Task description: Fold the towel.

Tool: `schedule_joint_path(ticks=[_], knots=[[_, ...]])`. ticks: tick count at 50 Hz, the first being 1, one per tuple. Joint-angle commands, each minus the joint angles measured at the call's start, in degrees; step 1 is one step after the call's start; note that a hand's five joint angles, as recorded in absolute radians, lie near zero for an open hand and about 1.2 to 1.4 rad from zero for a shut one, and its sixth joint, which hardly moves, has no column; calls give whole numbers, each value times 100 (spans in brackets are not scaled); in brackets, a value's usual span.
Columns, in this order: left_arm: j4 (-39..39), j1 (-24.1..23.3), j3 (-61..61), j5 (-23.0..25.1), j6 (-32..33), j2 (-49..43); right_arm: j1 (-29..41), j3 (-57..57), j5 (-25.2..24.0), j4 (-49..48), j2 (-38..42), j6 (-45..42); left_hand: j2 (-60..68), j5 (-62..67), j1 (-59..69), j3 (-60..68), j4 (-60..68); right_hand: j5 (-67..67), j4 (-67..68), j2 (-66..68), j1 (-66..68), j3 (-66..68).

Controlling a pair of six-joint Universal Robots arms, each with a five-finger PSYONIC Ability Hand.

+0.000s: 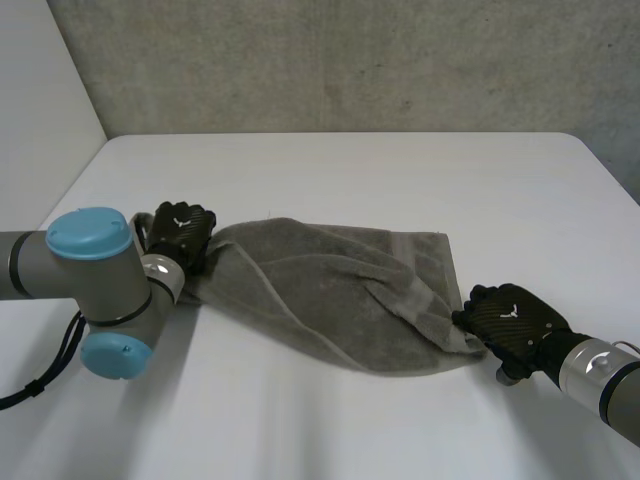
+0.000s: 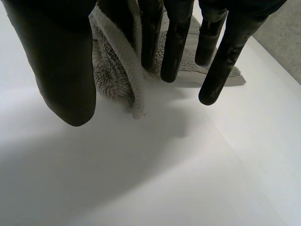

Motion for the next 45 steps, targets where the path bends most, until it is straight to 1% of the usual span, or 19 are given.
schedule_joint_path(ticks=[1, 3, 4, 9, 10, 11, 13, 14, 15, 16, 19, 21, 26, 33, 36, 38, 39, 41, 45], knots=[[-6, 33, -44, -106, 24, 115, 9, -1, -9, -6, -9, 33, 889, 1036, 946, 937, 894, -6, -82, -22, -35, 2332], [-6, 42, -61, -185, 24, 159, 17, -1, -9, -6, -9, 34, 973, 1120, 1030, 1021, 978, -6, -82, -22, -35, 2332], [-41, 50, -70, -306, 24, 237, 17, 8, -9, -6, -18, 34, 973, 1120, 1030, 1021, 978, -6, -82, -22, -35, 2332], [-77, 94, -149, -396, 24, 396, 0, -1, -70, -6, -35, 34, 1241, 1388, 1298, 1289, 1246, -139, -215, -156, -168, 2199], [-77, 129, -184, -404, 24, 440, -9, 8, -184, 3, -53, 16, 1476, 1622, 1533, 1524, 1481, -257, -333, -273, -286, 2081], [-77, 129, -184, -404, 24, 440, -9, 8, -185, 3, -53, 16, 1478, 1625, 1535, 1526, 1483, -258, -334, -275, -287, 2080], [-68, 208, -210, -404, 15, 519, -105, 34, -491, 73, -105, -2, 2197, 2344, 2255, 2246, 2203, -359, -435, -375, -387, 1979], [-68, 209, -211, -404, 15, 519, -106, 35, -492, 73, -106, -2, 2201, 2348, 2258, 2249, 2206, -359, -435, -375, -388, 1979], [-68, 252, -211, -404, 15, 537, -149, 52, -632, 82, -166, -2, 2501, 2648, 2558, 2549, 2506, -359, -435, -375, -388, 1979], [-68, 313, -211, -404, 15, 546, -184, 70, -764, 100, -228, -2, 2518, 2665, 2576, 2566, 2523, -343, -418, -359, -371, 1996], [-68, 375, -211, -404, -3, 572, -237, 114, -940, 108, -307, 7, 2519, 2665, 2576, 2567, 2524, -209, -284, -225, -237, 2129], [-77, 463, -211, -396, -11, 598, -255, 122, -958, 108, -308, 7, 2519, 2665, 2576, 2567, 2524, -158, -234, -174, -186, 2180], [-85, 595, -237, -396, -38, 660, -238, 123, -941, 108, -290, 69, 2519, 2665, 2576, 2567, 2524, -73, -149, -90, -102, 2265], [-77, 622, -351, -387, -47, 713, -176, 123, -914, 91, -97, 78, 2519, 2665, 2576, 2567, 2524, -23, -99, -39, -51, 2315], [-77, 613, -386, -387, -47, 722, -176, 123, -818, 91, -26, 104, 2519, 2665, 2576, 2567, 2524, 78, 2, 62, 50, 2416], [-77, 613, -404, -387, -47, 739, -150, 105, -617, 65, 70, 174, 2519, 2665, 2576, 2567, 2524, 330, 254, 313, 301, 2668], [-77, 622, -413, -387, -47, 748, -150, 105, -616, 65, 70, 174, 2519, 2665, 2576, 2567, 2524, 330, 255, 314, 302, 2669], [-77, 622, -421, -387, -47, 765, -88, 44, -353, 47, 167, 244, 2519, 2665, 2576, 2567, 2524, 330, 255, 314, 302, 2669], [-68, 622, -430, -387, -47, 765, -123, -18, -159, 56, 158, 271, 2519, 2665, 2576, 2567, 2524, 330, 255, 314, 302, 2669]])
